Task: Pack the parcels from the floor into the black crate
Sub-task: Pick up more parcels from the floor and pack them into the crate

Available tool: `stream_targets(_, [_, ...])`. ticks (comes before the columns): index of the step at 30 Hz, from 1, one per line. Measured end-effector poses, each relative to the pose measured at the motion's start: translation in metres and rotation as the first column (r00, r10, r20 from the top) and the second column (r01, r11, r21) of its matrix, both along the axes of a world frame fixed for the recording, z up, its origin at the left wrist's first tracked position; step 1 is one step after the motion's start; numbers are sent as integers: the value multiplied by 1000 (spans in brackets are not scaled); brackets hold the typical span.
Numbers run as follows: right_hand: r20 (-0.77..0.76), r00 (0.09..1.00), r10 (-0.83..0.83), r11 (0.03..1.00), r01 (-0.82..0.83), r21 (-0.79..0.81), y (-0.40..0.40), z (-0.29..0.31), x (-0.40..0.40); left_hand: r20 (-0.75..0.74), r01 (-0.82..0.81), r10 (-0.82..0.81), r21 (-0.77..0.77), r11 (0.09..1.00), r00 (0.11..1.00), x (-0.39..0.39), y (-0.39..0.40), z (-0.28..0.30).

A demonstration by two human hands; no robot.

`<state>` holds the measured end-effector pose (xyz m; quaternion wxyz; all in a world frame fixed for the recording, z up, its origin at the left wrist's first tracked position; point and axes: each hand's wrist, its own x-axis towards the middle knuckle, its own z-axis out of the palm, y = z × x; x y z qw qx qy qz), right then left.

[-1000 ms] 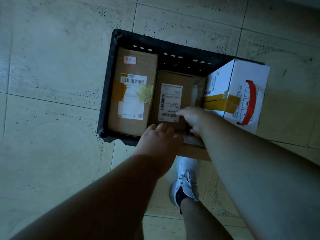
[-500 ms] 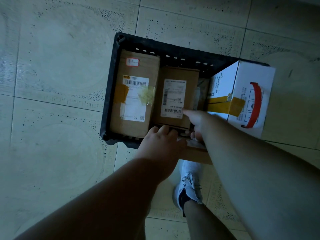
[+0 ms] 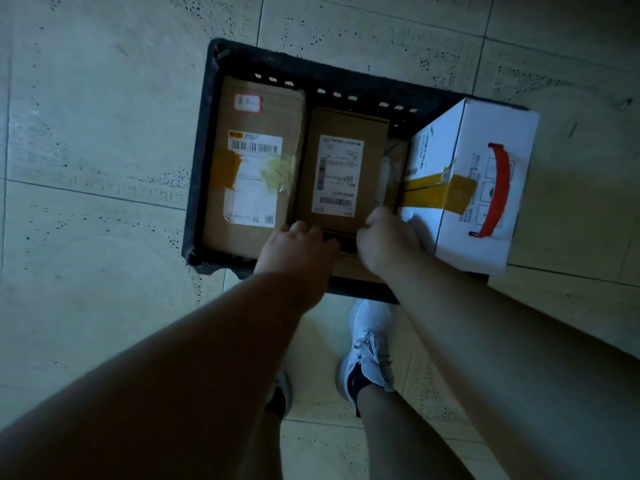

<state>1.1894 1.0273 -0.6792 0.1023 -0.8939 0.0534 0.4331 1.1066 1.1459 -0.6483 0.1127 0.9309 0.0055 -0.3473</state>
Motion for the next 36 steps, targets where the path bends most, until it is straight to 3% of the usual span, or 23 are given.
stream_targets(3, [-26, 947, 319, 916, -301, 263, -20, 18, -24, -29, -4, 5, 30, 1000, 1000, 7, -3, -8])
stream_targets(5, [2, 855, 518, 834, -506, 219, -31, 18, -25, -27, 14, -13, 43, 999, 1000, 12, -5, -10])
stream_targets(7, [6, 799, 601, 790, -595, 147, -34, 17, -21, -25, 25, -24, 45, 999, 999, 15, -7, -11])
stream_targets(13, [3, 742, 670, 733, -663, 152, -41, 21, -18, -37, 27, -28, -32, 999, 999, 14, -2, -19])
stream_targets(17, [-102, 749, 655, 756, -650, 82, -41, 27, -16, -13, -7, 6, -80, 997, 1000, 15, -14, -24])
stream_targets(21, [-167, 742, 649, 755, -656, 17, -27, 27, -15, -120, -98, 89, -74, 992, 989, 23, -17, -34])
stream_targets(27, [-350, 748, 564, 759, -637, -137, -13, 27, -10, -185, -291, 250, -247, 924, 950, 19, -25, -27])
stream_targets(30, [-400, 747, 530, 729, -643, -234, -8, 25, -12, -180, -249, 211, -220, 943, 961, 7, -29, -23])
stream_targets(33, [-288, 751, 594, 767, -637, -77, -12, 25, -10, -80, -223, 214, -129, 966, 974, 8, -23, -26])
stream_targets(36, [-252, 749, 613, 771, -636, -15, -16, 18, -8, -82, -206, 200, -69, 976, 976, 10, -12, -29])
